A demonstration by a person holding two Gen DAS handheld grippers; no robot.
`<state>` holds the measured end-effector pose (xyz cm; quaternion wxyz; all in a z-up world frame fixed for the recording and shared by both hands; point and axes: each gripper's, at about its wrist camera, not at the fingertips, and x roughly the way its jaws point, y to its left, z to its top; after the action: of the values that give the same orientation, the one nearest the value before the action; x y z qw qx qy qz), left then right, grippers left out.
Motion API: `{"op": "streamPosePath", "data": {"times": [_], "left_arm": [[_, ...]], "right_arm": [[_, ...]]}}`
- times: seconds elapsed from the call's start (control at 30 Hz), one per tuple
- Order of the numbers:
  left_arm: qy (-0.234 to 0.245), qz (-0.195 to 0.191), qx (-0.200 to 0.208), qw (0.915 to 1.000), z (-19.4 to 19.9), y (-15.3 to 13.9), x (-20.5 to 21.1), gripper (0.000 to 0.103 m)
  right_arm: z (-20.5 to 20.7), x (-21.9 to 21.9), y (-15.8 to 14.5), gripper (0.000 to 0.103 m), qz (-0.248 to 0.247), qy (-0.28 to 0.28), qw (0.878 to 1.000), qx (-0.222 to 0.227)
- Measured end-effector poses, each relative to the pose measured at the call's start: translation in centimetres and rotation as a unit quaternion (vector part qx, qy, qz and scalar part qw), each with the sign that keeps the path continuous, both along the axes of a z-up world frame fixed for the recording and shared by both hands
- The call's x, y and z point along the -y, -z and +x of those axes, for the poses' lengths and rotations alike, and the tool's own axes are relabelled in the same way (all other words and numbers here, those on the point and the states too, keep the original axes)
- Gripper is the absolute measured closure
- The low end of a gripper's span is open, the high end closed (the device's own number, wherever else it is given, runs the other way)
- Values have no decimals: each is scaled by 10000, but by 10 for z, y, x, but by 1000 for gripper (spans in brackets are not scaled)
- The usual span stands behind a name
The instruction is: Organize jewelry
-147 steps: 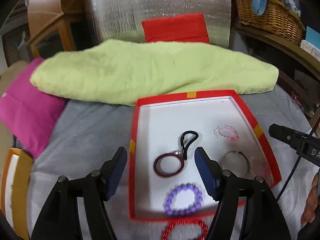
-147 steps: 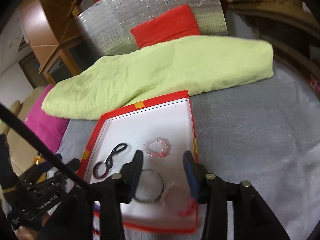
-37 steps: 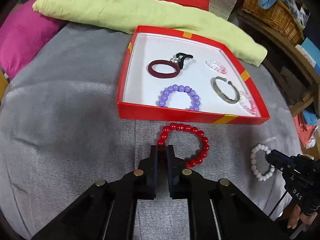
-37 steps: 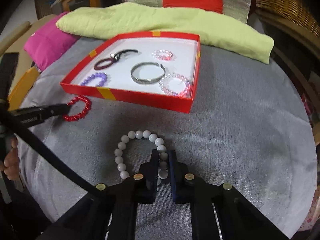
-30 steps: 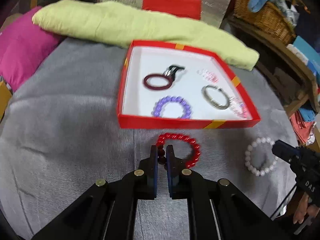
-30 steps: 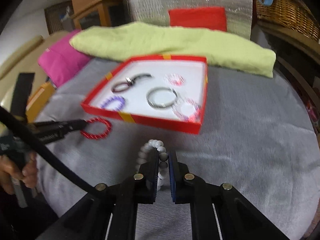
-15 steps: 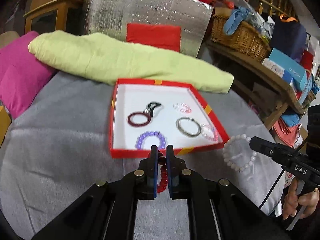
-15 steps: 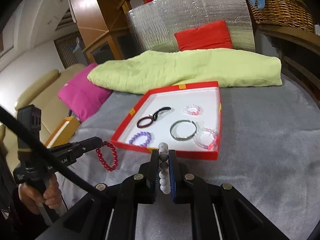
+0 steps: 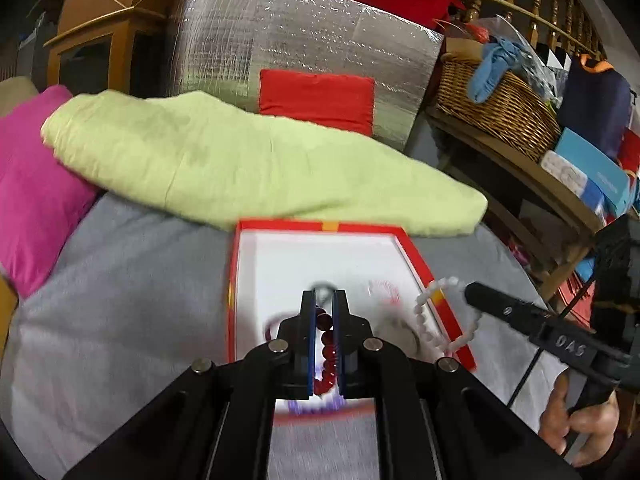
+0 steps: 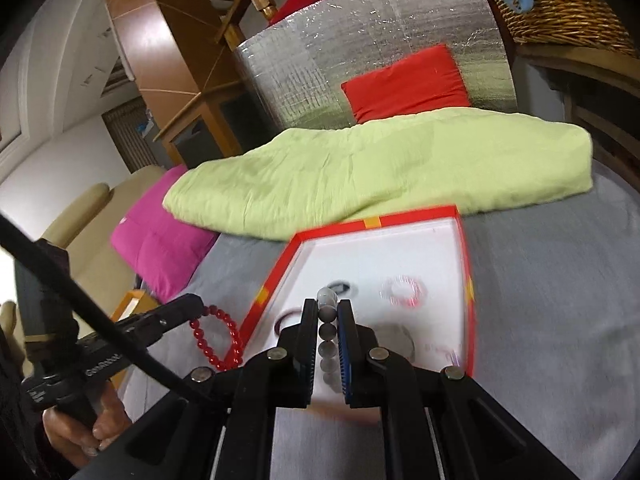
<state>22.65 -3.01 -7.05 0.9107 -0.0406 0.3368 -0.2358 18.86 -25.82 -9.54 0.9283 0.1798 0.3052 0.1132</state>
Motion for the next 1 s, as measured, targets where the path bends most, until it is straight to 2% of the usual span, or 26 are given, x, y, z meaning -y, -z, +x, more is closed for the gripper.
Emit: {"op": "streamPosePath", "data": {"times": [0.17,0.27,0.43,0.6,0.7,0.8,0.9,0.97,1.0], "left_arm": [[-33,-210,-91,9997,48,-1,7,95],[-26,-356,-264,9990,74,9,12,95],[-48,-359,-542,9979,107,33,24,95],[-110,-195,-697,9973,125,52,28,95],[-181,159,-780,9967,130,64,31,95],[-240,303,-964,9946,133,73,29,95],[-315,567,-937,9935,129,70,29,83],[-392,743,-796,9933,121,64,29,67],[-449,838,-724,9928,116,59,28,55]], "right_arm": [[66,4,6,93,215,88,9994,-241],[100,6,14,93,339,141,9985,-411],[137,3,35,93,328,147,9965,-752],[155,12,54,93,460,287,9938,-969],[161,17,60,92,366,430,9930,-1036],[162,19,66,88,301,582,9911,-1159],[151,20,62,69,31,660,9908,-1182],[138,20,54,69,-150,666,9917,-1088],[130,19,49,69,-329,654,9915,-1072]]}}
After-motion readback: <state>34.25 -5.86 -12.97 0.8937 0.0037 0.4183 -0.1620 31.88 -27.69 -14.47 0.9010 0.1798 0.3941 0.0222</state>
